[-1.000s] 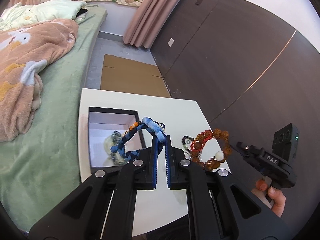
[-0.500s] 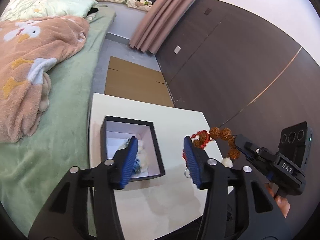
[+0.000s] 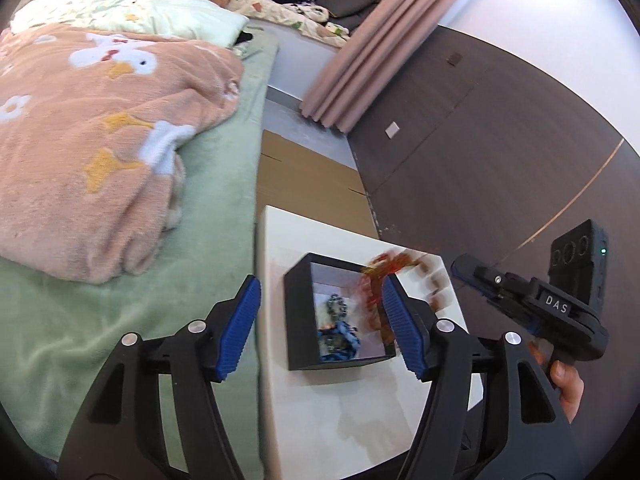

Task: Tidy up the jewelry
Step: 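Lower both bracelets into the black box and open both tools, then move the left tool to the silver chain and close on it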

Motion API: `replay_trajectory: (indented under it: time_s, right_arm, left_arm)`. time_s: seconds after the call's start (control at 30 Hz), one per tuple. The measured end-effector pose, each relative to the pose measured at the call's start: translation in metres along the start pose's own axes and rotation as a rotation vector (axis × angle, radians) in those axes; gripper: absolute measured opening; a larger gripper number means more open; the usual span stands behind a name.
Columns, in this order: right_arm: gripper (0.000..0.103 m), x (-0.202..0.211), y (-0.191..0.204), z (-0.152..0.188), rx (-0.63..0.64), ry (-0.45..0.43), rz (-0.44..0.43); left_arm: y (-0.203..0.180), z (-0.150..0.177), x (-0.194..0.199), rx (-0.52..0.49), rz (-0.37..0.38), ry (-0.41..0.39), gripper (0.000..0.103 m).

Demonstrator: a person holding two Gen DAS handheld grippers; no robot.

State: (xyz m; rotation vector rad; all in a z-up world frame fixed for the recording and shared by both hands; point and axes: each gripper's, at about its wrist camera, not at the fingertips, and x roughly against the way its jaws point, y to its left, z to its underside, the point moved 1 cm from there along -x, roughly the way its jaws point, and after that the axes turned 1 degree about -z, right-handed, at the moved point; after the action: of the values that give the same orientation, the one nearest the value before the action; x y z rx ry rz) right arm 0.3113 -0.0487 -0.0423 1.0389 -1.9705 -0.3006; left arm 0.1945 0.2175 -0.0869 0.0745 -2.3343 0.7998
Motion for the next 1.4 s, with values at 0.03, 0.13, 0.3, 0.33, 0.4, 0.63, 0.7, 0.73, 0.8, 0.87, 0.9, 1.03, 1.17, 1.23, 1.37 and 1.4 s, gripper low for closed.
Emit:
replay_trajectory:
  time_s: [0.03,0.13,0.3,0.33,0.4,0.63,0.7,0.73,0.8,0.87,0.9,1.03,1.17,1.23,1.37,1.4]
  right_arm:
    - [0.051,0.001,0.001,0.001,0.002,-0.01,0.004]
    - [0.06,0.017,0.001,0.003,-0.003,-0.053,0.0]
    - [0.06,0.038,-0.016,0.014,-0.063,-0.076,0.022]
    - [0.06,0.042,-0.019,0.016,-0.072,-0.076,0.03]
    - [0.06,0.049,-0.025,0.02,-0.086,-0.08,0.057]
    - [0.067,0.077,-0.053,0.031,-0.152,-0.092,0.115]
    - [0.067,0.086,-0.063,0.035,-0.174,-0.095,0.144]
    - [0.068,0.09,-0.069,0.037,-0.188,-0.095,0.158]
    - [0.069,0.096,-0.081,0.042,-0.213,-0.092,0.179]
    - [0.069,0.101,-0.093,0.048,-0.236,-0.089,0.201]
    - [0.069,0.102,-0.098,0.05,-0.245,-0.088,0.211]
    - [0.073,0.116,-0.122,0.06,-0.294,-0.096,0.253]
    - [0.076,0.124,-0.142,0.066,-0.332,-0.097,0.265]
    - [0.079,0.128,-0.152,0.068,-0.351,-0.102,0.271]
    - [0.087,0.138,-0.171,0.072,-0.383,-0.111,0.278]
    - [0.09,0.14,-0.175,0.073,-0.386,-0.113,0.28]
  left_arm:
    - [0.002,0.0,0.002,0.001,-0.002,-0.001,0.065]
    - [0.005,0.001,0.004,0.004,-0.003,0.0,0.065]
    - [0.001,0.005,-0.001,-0.002,0.0,0.014,0.065]
    - [-0.001,0.006,-0.003,-0.005,0.001,0.016,0.065]
    - [-0.006,0.008,-0.005,-0.014,0.005,0.022,0.065]
    - [-0.032,0.014,-0.015,-0.048,0.022,0.044,0.067]
    - [-0.039,0.015,-0.019,-0.059,0.023,0.047,0.068]
    - [-0.044,0.015,-0.022,-0.066,0.024,0.05,0.069]
    - [-0.054,0.018,-0.027,-0.083,0.029,0.059,0.07]
    - [-0.066,0.021,-0.034,-0.099,0.039,0.074,0.07]
    - [-0.071,0.023,-0.037,-0.106,0.042,0.08,0.07]
    - [-0.096,0.033,-0.053,-0.139,0.055,0.111,0.07]
    - [-0.12,0.045,-0.07,-0.176,0.063,0.146,0.07]
    - [-0.133,0.052,-0.079,-0.195,0.067,0.167,0.071]
    - [-0.158,0.071,-0.1,-0.24,0.074,0.215,0.072]
    - [-0.165,0.077,-0.107,-0.251,0.075,0.232,0.072]
